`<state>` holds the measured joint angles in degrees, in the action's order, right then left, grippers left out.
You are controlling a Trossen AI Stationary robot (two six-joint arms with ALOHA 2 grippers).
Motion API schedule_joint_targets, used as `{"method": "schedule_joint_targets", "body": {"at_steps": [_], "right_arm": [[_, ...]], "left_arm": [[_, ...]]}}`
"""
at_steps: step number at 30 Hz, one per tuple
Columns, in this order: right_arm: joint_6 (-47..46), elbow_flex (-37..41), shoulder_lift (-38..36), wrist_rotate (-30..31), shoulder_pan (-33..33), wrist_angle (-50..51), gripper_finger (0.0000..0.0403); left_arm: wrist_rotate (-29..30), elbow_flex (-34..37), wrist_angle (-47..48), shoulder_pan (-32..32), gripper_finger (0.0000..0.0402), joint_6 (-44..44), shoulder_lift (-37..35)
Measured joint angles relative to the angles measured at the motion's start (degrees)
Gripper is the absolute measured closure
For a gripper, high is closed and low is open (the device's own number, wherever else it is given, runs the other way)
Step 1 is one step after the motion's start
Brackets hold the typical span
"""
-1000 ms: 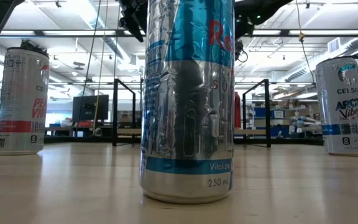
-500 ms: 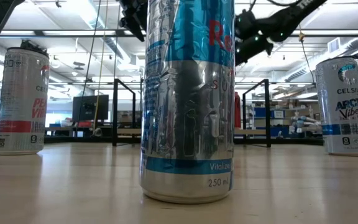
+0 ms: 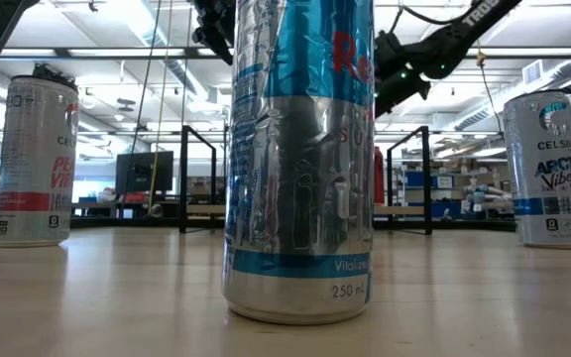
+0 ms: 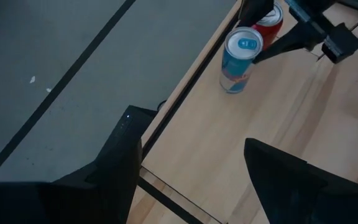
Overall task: Place canned beverage on shelf
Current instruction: Put the top blue soda can on the shelf
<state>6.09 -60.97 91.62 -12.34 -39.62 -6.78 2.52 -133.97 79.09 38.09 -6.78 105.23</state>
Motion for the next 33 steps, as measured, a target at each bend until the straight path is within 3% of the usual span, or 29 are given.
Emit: {"method": "schedule_joint_targets", "body": {"at_steps": [18,33], "right_arm": [[1.6,0.0,2.0,-0.7,-0.3,1.2,0.0177],[4.1,0.0,1.9,-0.8,-1.1,2.4,0.0136]], "left_arm": [[0.0,0.0,0.1,0.0,0.0115,-0.5,0.0],[0.0,0.0,0.0,0.0,0.0115,-0.3,0.0]]}}
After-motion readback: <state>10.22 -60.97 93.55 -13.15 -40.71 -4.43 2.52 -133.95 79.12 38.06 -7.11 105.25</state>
